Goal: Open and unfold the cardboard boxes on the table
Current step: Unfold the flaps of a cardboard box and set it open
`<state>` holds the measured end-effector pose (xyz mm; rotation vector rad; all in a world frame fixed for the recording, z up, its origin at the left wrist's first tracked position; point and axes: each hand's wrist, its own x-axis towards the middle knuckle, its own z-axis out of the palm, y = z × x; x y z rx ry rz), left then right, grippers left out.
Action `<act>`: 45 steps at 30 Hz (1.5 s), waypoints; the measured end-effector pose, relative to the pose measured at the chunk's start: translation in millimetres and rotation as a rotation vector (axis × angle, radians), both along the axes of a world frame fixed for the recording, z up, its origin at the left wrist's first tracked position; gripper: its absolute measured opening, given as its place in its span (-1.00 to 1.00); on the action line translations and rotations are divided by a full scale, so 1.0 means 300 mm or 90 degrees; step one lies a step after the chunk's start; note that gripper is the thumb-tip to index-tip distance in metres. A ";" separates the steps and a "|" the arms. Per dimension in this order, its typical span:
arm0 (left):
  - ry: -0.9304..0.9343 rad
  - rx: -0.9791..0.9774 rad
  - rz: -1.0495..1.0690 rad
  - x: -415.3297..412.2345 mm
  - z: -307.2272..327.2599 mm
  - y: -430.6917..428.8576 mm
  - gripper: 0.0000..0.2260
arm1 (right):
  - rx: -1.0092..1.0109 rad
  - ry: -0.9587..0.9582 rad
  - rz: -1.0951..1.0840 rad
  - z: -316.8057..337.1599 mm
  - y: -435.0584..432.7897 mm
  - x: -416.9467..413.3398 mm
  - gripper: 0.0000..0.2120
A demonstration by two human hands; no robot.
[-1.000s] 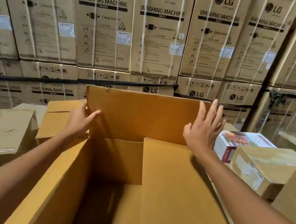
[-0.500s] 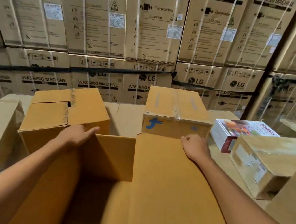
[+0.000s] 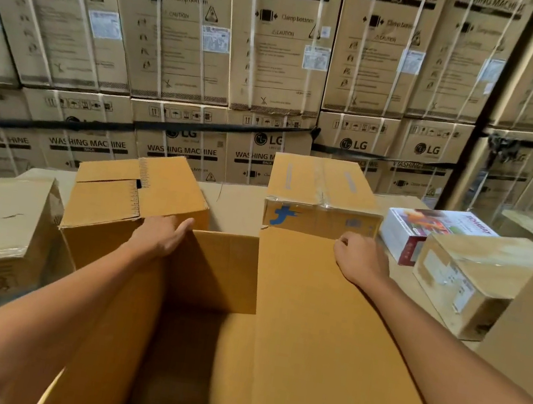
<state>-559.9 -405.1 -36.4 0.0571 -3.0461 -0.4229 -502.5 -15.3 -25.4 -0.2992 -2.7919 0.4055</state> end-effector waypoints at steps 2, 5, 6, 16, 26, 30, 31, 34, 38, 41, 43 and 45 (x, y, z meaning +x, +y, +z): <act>-0.026 -0.006 -0.051 0.047 0.008 -0.033 -0.52 | -0.017 -0.021 0.029 0.000 -0.001 0.047 -0.67; -0.096 0.010 -0.043 0.174 0.002 -0.084 -0.32 | -0.026 -0.044 0.056 -0.004 -0.020 0.147 -0.61; -0.106 0.017 -0.034 0.230 -0.006 -0.095 -0.29 | -0.026 -0.052 0.058 -0.007 -0.030 0.190 -0.59; -0.047 0.088 -0.008 0.823 -0.077 -0.126 -0.51 | 0.058 -0.165 0.065 -0.052 -0.249 0.762 -0.34; -0.025 -0.037 -0.070 1.362 -0.017 -0.078 -0.65 | 0.099 -0.205 0.131 -0.037 -0.462 1.165 -0.30; 0.008 -0.071 -0.215 1.489 -0.001 -0.017 -0.58 | 0.108 -0.226 0.128 -0.036 -0.543 1.251 -0.34; 0.001 -0.059 -0.233 1.510 0.003 0.004 -0.57 | 0.108 -0.223 0.125 -0.030 -0.557 1.265 -0.36; -0.001 -0.032 -0.253 1.555 0.007 0.065 -0.60 | 0.090 -0.203 0.116 0.006 -0.578 1.298 -0.44; -0.003 -0.026 -0.251 1.572 0.003 0.139 -0.59 | 0.064 -0.147 0.122 0.081 -0.567 1.310 -0.51; 0.000 -0.040 -0.255 1.575 0.005 0.206 -0.56 | 0.021 -0.083 0.129 0.170 -0.542 1.298 -0.55; -0.006 -0.041 -0.266 1.578 0.009 0.261 -0.54 | -0.002 -0.060 0.119 0.246 -0.507 1.281 -0.57; -0.023 -0.049 -0.278 1.576 0.017 0.320 -0.52 | -0.009 -0.048 0.113 0.327 -0.453 1.266 -0.65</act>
